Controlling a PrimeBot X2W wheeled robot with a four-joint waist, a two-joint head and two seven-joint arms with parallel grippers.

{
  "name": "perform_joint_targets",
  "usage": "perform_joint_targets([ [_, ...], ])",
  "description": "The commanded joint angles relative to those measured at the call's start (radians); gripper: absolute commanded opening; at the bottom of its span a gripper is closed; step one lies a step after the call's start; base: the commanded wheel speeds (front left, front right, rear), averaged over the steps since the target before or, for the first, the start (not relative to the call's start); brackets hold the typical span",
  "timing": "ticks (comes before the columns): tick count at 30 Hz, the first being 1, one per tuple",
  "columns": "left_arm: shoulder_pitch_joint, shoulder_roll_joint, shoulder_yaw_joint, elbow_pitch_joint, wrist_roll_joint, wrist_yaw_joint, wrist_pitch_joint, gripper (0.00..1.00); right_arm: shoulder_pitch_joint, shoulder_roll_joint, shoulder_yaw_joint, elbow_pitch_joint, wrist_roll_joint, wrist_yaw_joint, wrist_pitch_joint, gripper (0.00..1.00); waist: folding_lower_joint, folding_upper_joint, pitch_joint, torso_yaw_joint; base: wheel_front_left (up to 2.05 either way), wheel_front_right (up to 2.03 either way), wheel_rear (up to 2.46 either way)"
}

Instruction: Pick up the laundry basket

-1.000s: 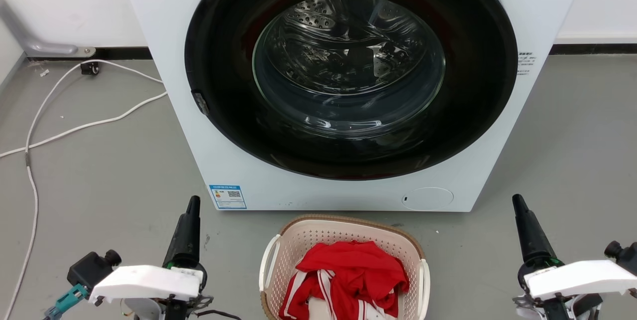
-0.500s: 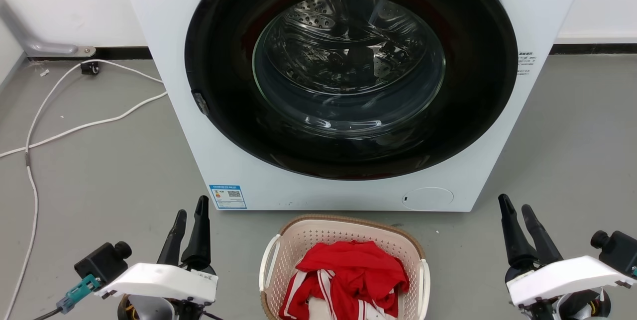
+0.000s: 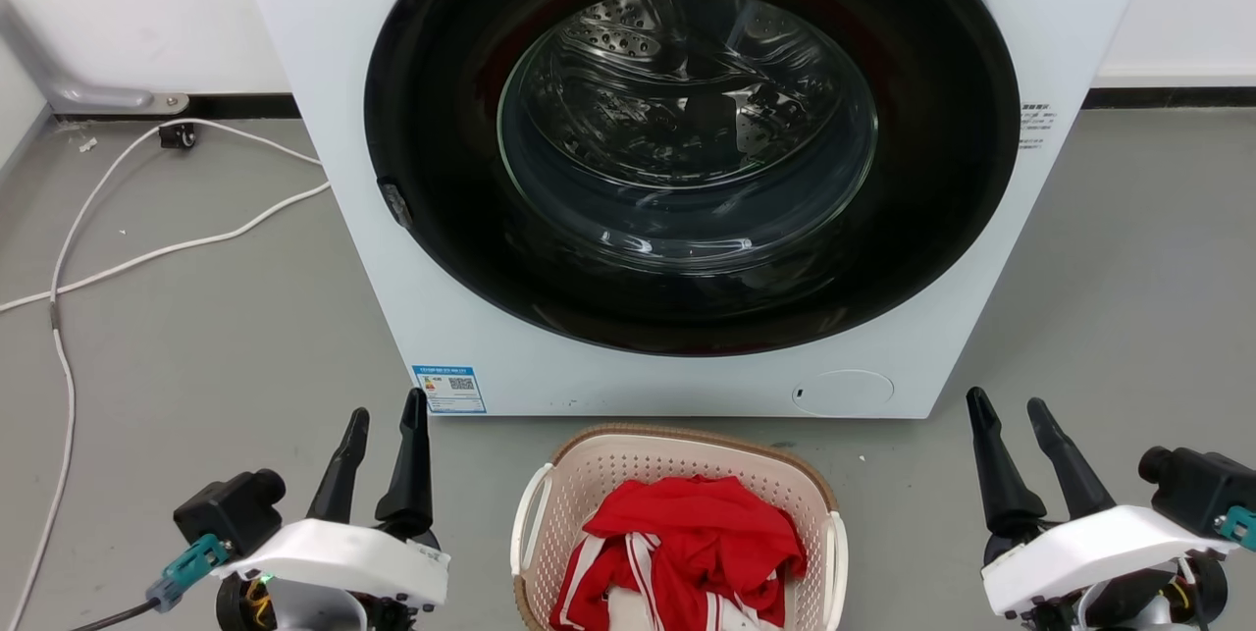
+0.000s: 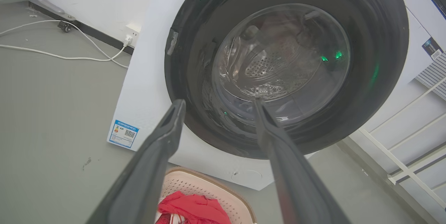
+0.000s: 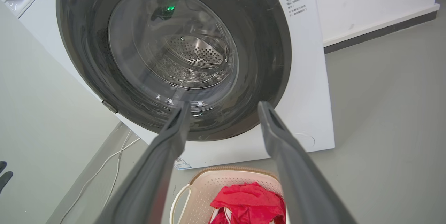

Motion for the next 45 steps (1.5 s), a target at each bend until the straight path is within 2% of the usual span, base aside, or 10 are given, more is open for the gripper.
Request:
perform_joint_targets([
  [1,-0.016,0.008,-0.006,-0.009,0.047,0.005,-0.012,1.00,0.008,0.001,0.002,-0.020,-0.050,0.000,0.001,1.00,-0.0001,0.0000,-0.001,0.000,0.00,0.00,0.00],
  [22,-0.019,0.016,-0.035,0.003,0.271,0.028,-0.062,1.00,0.034,0.003,0.006,-0.050,-0.291,0.000,0.012,1.00,-0.0001,0.0000,-0.006,-0.001,0.00,0.00,0.00],
  [45,-0.021,0.019,-0.057,0.035,0.466,0.050,-0.110,1.00,0.059,0.004,-0.002,-0.078,-0.489,0.000,0.004,1.00,-0.0001,0.0000,-0.014,-0.002,0.00,0.00,0.00],
])
